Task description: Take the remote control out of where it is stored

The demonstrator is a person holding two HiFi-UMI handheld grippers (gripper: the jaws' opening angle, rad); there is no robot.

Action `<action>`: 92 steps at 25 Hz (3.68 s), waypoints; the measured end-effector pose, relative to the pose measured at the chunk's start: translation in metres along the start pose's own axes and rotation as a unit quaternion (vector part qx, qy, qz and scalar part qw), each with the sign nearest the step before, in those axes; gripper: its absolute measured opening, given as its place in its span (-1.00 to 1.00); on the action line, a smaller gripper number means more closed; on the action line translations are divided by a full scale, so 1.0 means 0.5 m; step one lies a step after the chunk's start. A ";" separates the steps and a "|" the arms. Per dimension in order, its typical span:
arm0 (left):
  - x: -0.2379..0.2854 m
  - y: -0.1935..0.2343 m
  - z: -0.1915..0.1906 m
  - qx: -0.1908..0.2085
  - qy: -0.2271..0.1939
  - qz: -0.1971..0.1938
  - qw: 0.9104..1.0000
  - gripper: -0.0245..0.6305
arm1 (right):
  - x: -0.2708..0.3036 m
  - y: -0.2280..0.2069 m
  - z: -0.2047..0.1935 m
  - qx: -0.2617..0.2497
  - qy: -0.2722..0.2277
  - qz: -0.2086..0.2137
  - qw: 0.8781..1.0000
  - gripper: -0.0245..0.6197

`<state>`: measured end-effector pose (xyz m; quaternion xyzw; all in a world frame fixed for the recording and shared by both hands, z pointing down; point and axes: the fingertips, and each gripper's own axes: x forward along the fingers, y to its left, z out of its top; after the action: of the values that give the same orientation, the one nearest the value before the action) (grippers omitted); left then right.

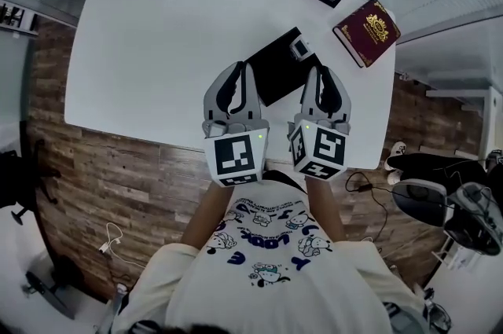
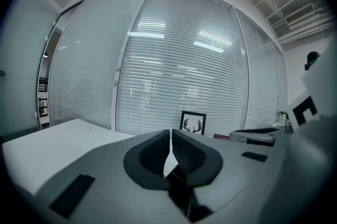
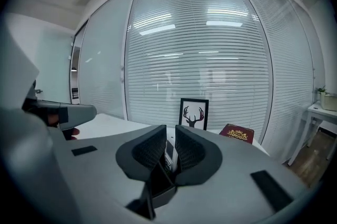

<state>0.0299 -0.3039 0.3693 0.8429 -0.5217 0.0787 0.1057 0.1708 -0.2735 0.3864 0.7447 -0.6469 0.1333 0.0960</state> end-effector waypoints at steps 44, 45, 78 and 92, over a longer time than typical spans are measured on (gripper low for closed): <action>0.180 0.010 -0.100 -0.021 0.077 -0.020 0.997 -0.84 | 0.168 -0.023 -0.102 -0.001 0.109 0.033 0.994 -0.52; 0.182 0.011 -0.100 -0.021 0.077 -0.020 0.997 -0.84 | 0.171 -0.021 -0.103 0.000 0.113 0.036 0.993 -0.52; 0.178 0.064 -0.112 -0.034 0.081 0.002 0.996 -0.84 | 0.206 0.037 -0.152 -0.138 0.267 0.121 0.946 -0.62; 0.159 0.056 -0.107 -0.031 0.075 0.000 0.997 -0.84 | 0.198 0.030 -0.135 -0.129 0.253 0.129 0.950 -0.67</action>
<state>0.0389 -0.3705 0.4428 0.8312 -0.5142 0.1254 0.1703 0.1635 -0.3473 0.4820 0.5783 -0.7033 0.2444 0.3336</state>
